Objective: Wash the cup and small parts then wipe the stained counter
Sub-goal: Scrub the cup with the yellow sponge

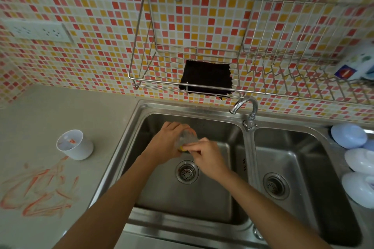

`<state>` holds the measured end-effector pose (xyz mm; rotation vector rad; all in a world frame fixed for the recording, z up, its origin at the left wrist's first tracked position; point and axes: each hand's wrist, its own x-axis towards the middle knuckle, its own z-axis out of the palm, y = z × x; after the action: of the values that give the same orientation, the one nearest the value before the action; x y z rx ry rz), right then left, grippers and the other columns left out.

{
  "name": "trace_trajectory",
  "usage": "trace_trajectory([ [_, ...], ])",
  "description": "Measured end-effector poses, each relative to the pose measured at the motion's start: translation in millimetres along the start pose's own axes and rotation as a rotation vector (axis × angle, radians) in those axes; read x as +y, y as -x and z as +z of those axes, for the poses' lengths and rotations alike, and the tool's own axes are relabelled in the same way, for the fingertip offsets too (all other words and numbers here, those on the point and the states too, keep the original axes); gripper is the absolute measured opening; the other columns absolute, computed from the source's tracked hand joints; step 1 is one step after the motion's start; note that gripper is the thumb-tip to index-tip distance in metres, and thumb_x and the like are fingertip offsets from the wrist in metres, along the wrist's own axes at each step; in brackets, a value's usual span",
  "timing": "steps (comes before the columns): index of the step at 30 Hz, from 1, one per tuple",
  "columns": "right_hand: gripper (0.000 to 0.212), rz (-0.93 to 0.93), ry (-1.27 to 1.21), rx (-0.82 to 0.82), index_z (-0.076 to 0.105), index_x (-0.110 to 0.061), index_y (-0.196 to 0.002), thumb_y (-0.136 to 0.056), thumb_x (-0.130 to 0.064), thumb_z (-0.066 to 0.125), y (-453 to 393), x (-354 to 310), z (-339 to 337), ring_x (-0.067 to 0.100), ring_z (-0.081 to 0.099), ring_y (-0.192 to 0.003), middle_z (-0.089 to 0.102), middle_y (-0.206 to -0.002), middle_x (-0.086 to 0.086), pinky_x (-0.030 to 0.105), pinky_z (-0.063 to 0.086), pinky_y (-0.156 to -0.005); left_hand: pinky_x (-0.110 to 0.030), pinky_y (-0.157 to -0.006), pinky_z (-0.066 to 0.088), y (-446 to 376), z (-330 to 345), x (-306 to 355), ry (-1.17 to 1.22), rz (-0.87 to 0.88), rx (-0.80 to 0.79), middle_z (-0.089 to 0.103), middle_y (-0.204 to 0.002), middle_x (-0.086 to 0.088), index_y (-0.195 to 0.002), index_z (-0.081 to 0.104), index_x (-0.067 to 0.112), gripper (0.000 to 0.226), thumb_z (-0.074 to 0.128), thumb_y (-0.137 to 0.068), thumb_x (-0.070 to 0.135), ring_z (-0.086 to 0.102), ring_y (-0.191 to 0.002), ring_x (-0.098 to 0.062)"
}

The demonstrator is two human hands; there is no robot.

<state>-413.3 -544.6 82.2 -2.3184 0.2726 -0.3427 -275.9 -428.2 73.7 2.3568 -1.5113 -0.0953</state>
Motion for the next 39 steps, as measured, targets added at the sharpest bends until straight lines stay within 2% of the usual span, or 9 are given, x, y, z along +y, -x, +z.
trace_trajectory([
  [3, 0.039, -0.207, 0.341, -0.144, 0.076, -0.018, -0.102, -0.073, 0.006, 0.069, -4, 9, -12, 0.020, 0.055, -0.089, 0.073, -0.102, -0.006, 0.030, 0.051, -0.078, -0.037, -0.095, 0.045, 3, 1, 3, 0.001, -0.005, -0.035, 0.051, -0.129, 0.006, -0.132, 0.044, 0.027, 0.078, 0.079, -0.063, 0.035, 0.045, -0.116, -0.018],
  [7, 0.035, -0.381, 0.642, -0.021, 0.074, -0.016, -0.094, -0.062, -0.004, 0.079, -9, 17, -17, 0.020, 0.058, -0.090, 0.070, -0.097, -0.006, 0.031, 0.053, -0.071, -0.028, -0.093, 0.040, 0, -14, 13, 0.005, 0.088, 0.048, 0.054, -0.126, 0.008, -0.125, 0.052, 0.029, 0.066, 0.077, -0.064, 0.026, 0.046, -0.112, -0.015],
  [14, 0.029, 0.033, 0.005, -0.028, 0.073, -0.018, -0.108, -0.087, -0.001, 0.061, 8, 2, 6, 0.012, 0.056, -0.096, 0.072, -0.109, -0.008, 0.005, 0.036, -0.082, -0.029, -0.103, 0.037, 4, -9, -1, 0.005, 0.029, -0.083, 0.051, -0.128, 0.007, -0.133, 0.045, 0.025, 0.076, 0.077, -0.065, 0.035, 0.043, -0.116, -0.015],
  [19, 0.035, -0.406, 0.557, -0.072, 0.074, -0.020, -0.097, -0.069, 0.000, 0.068, -5, 16, -18, 0.018, 0.055, -0.090, 0.071, -0.099, -0.009, 0.028, 0.051, -0.074, -0.032, -0.099, 0.036, -2, -22, 12, 0.035, 0.089, -0.068, 0.055, -0.123, 0.008, -0.124, 0.052, 0.028, 0.065, 0.077, -0.063, 0.029, 0.048, -0.113, -0.014],
  [24, 0.026, -0.544, 0.677, -0.070, 0.069, -0.017, -0.102, -0.082, -0.013, 0.052, -5, 23, -25, 0.020, 0.058, -0.094, 0.067, -0.107, -0.004, 0.030, 0.052, -0.074, -0.035, -0.103, 0.031, -10, -33, 10, 0.050, 0.078, -0.192, 0.052, -0.126, 0.014, -0.124, 0.052, 0.032, 0.068, 0.078, -0.062, 0.028, 0.046, -0.117, -0.011],
  [30, 0.020, -0.544, 0.658, 0.019, 0.069, -0.014, -0.098, -0.087, -0.009, 0.053, -5, 23, -18, 0.020, 0.060, -0.089, 0.068, -0.101, -0.003, 0.028, 0.054, -0.072, -0.028, -0.107, 0.019, -10, -31, 10, 0.228, -0.043, -0.179, 0.047, -0.130, 0.009, -0.137, 0.036, 0.022, 0.090, 0.082, -0.060, 0.024, 0.041, -0.125, -0.010],
  [34, 0.029, -0.518, 0.615, 0.062, 0.069, -0.014, -0.101, -0.075, -0.003, 0.067, -6, 12, -23, 0.020, 0.059, -0.090, 0.068, -0.102, -0.004, 0.025, 0.053, -0.075, -0.027, -0.103, 0.026, -5, -31, 16, 0.341, -0.094, -0.051, 0.041, -0.109, 0.029, -0.120, 0.041, 0.021, 0.082, 0.090, -0.056, 0.027, 0.038, -0.106, 0.004],
  [37, 0.034, -0.420, 0.514, 0.061, 0.070, -0.016, -0.105, -0.075, -0.001, 0.070, -11, 5, -23, 0.019, 0.057, -0.095, 0.069, -0.106, -0.006, 0.023, 0.051, -0.080, -0.019, -0.094, 0.033, -4, -32, 14, 0.373, -0.115, 0.068, 0.036, -0.105, 0.028, -0.107, 0.042, 0.035, 0.073, 0.090, -0.054, 0.018, 0.039, -0.107, -0.006],
  [39, 0.031, -0.288, 0.318, 0.026, 0.071, -0.016, -0.111, -0.084, -0.004, 0.065, -12, 1, -22, 0.017, 0.056, -0.099, 0.070, -0.111, -0.006, 0.023, 0.048, -0.086, -0.024, -0.096, 0.039, -4, -29, 7, 0.322, -0.111, 0.073, 0.042, -0.112, 0.016, -0.115, 0.047, 0.028, 0.074, 0.088, -0.053, 0.025, 0.040, -0.113, -0.013],
])
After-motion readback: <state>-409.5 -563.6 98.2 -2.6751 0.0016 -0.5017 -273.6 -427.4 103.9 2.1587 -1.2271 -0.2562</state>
